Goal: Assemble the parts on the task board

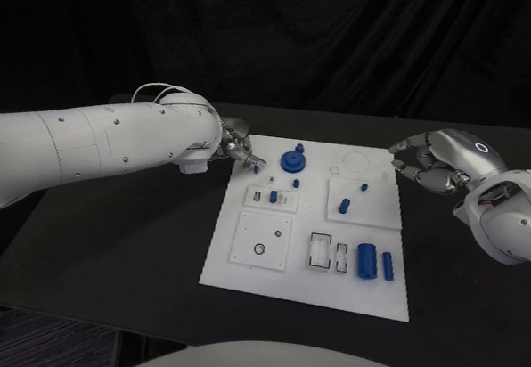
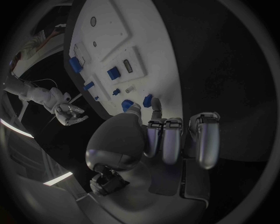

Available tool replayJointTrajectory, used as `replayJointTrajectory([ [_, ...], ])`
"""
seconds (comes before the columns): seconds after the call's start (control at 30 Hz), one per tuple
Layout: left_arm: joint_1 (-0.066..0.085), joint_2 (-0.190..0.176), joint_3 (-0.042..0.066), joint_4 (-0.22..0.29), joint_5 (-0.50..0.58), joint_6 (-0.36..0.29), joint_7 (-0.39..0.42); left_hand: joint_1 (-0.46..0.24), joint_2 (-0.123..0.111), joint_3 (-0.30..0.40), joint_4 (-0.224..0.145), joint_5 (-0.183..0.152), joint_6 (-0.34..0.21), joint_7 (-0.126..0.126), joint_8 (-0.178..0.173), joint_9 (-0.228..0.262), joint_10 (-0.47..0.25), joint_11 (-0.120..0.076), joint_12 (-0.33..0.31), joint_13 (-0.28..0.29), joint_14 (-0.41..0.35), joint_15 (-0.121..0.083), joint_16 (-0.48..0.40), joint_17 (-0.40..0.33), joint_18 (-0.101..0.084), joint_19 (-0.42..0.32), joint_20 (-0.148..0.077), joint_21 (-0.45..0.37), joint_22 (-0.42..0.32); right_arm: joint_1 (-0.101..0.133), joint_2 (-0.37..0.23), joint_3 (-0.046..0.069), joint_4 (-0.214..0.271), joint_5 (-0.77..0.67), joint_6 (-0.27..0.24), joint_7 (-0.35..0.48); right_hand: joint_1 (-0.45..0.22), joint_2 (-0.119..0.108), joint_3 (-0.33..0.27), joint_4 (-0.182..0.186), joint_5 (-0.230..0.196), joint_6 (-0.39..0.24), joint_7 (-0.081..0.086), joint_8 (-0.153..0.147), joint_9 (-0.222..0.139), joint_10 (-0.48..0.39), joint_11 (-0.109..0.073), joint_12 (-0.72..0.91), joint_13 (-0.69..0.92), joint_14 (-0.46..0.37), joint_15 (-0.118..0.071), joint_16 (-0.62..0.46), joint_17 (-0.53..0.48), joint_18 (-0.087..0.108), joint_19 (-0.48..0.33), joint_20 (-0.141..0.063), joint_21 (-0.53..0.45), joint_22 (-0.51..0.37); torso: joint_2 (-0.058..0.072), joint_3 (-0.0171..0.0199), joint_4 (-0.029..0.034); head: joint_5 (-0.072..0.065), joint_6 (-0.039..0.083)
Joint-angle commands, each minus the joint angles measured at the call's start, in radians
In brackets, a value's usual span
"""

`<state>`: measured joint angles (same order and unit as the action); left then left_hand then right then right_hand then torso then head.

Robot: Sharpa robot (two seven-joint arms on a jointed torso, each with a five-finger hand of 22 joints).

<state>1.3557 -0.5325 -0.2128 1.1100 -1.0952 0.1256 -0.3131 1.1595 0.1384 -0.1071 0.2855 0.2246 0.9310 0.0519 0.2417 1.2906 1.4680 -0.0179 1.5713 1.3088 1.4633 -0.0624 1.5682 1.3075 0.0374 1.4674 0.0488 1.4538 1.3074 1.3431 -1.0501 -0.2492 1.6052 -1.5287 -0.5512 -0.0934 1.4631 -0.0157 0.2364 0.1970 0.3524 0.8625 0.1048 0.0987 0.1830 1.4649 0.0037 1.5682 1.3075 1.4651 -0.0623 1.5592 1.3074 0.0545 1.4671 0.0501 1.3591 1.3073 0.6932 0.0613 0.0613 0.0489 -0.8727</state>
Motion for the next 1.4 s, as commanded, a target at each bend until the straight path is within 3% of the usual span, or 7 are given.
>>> replayJointTrajectory([
  [0.03, -0.002, 0.004, 0.001, 0.0, 0.008, -0.001, 0.021, 0.008, 0.0, 0.004, -0.002, 0.008, 0.002, 0.005, -0.005, -0.002, 0.103, 0.008, -0.001, 0.262, 0.107, 0.007, 0.003, 0.263, 0.0, 0.002, 0.008, -0.004, 0.193, -0.002, 0.0, 0.001, 0.0, -0.003, 0.01, -0.019, -0.003, 0.01, 0.005, 0.001, 0.004, 0.001, 0.0, -0.006, -0.001, 0.106, 0.005, 0.003, 0.263, 0.102, 0.006, -0.002, 0.252, -0.005, 0.017, 0.003, -0.004, 0.198, 0.0, 0.0002, 0.0005, 0.0, 0.0],
  [0.53, -0.008, 0.017, 0.001, -0.013, 0.009, -0.002, 0.027, 0.03, 0.002, 0.015, -0.003, 0.053, 0.005, 0.006, -0.028, -0.012, 0.103, 0.009, -0.001, 0.262, 0.107, 0.009, 0.003, 0.263, 0.001, -0.001, 0.01, -0.009, 0.193, -0.002, -0.002, 0.001, 0.003, -0.003, 0.017, -0.023, -0.003, 0.01, 0.005, 0.001, 0.004, 0.001, 0.0, -0.006, -0.001, 0.106, 0.005, 0.003, 0.263, 0.102, 0.006, -0.002, 0.252, -0.005, 0.017, 0.003, -0.004, 0.198, 0.001, 0.0002, -0.0009, -0.002, 0.0],
  [0.63, -0.009, 0.02, 0.001, -0.017, 0.009, -0.002, 0.029, 0.042, 0.0, 0.022, -0.003, 0.082, 0.008, 0.006, -0.038, -0.016, 0.103, 0.009, -0.001, 0.262, 0.107, 0.009, 0.003, 0.263, 0.002, -0.002, 0.011, -0.011, 0.193, -0.002, -0.004, 0.001, 0.005, -0.003, 0.018, -0.024, -0.003, 0.01, 0.005, 0.001, 0.004, 0.001, 0.0, -0.006, -0.001, 0.106, 0.005, 0.003, 0.263, 0.102, 0.006, -0.002, 0.252, -0.005, 0.017, 0.003, -0.004, 0.198, 0.001, -0.0001, -0.0004, -0.005, 0.0],
  [0.83, -0.01, 0.023, 0.001, -0.023, 0.009, -0.003, 0.032, 0.047, 0.002, 0.027, -0.002, 0.094, 0.006, 0.007, -0.045, -0.019, 0.103, 0.01, -0.001, 0.262, 0.107, 0.009, 0.003, 0.263, 0.002, -0.002, 0.011, -0.011, 0.194, -0.002, -0.01, 0.001, 0.01, -0.003, 0.018, -0.024, -0.004, 0.01, 0.006, 0.0, 0.005, 0.003, 0.0, -0.006, -0.001, 0.106, 0.005, 0.003, 0.263, 0.102, 0.006, -0.003, 0.251, -0.005, 0.017, 0.003, -0.005, 0.198, 0.001, 0.0, -0.0001, -0.014, 0.0],
  [1.03, -0.011, 0.024, 0.001, -0.023, 0.009, -0.005, 0.04, 0.066, 0.0, 0.045, -0.003, 0.14, 0.011, 0.006, -0.06, -0.025, 0.103, 0.01, -0.001, 0.262, 0.107, 0.009, 0.003, 0.263, 0.002, -0.004, 0.011, -0.014, 0.195, -0.002, -0.012, 0.001, 0.011, -0.003, 0.021, -0.026, -0.004, 0.01, 0.007, 0.0, 0.005, 0.003, -0.001, -0.006, -0.002, 0.106, 0.005, 0.003, 0.263, 0.101, 0.006, -0.003, 0.251, -0.005, 0.016, 0.003, -0.006, 0.198, 0.0, -0.0001, 0.0005, -0.02, 0.0],
  [1.27, -0.012, 0.025, 0.001, -0.021, 0.009, -0.01, 0.043, 0.104, -0.002, 0.09, -0.01, 0.172, 0.017, 0.002, -0.072, -0.027, 0.103, 0.006, -0.001, 0.262, 0.107, 0.007, 0.003, 0.263, 0.002, -0.003, 0.009, -0.015, 0.198, -0.002, -0.011, 0.001, 0.009, -0.003, 0.024, -0.026, -0.003, 0.009, 0.017, -0.006, 0.023, 0.005, -0.002, -0.007, -0.003, 0.106, 0.003, 0.003, 0.263, 0.102, 0.005, -0.003, 0.251, -0.004, 0.016, 0.003, -0.006, 0.197, 0.001, 0.0001, -0.0001, -0.013, 0.0],
  [1.4, -0.013, 0.023, 0.001, -0.02, 0.009, -0.01, 0.041, 0.13, -0.017, 0.138, -0.016, 0.215, 0.02, -0.001, -0.077, -0.024, 0.103, 0.004, -0.001, 0.262, 0.107, 0.005, 0.003, 0.263, 0.002, -0.003, 0.007, -0.016, 0.2, -0.002, -0.01, 0.001, 0.008, -0.003, 0.028, -0.027, -0.004, 0.007, 0.023, -0.009, 0.036, 0.006, -0.002, -0.008, -0.004, 0.106, 0.003, 0.003, 0.263, 0.101, 0.005, -0.003, 0.251, -0.005, 0.016, 0.003, -0.006, 0.198, 0.001, 0.0004, -0.0008, -0.014, 0.0],
])
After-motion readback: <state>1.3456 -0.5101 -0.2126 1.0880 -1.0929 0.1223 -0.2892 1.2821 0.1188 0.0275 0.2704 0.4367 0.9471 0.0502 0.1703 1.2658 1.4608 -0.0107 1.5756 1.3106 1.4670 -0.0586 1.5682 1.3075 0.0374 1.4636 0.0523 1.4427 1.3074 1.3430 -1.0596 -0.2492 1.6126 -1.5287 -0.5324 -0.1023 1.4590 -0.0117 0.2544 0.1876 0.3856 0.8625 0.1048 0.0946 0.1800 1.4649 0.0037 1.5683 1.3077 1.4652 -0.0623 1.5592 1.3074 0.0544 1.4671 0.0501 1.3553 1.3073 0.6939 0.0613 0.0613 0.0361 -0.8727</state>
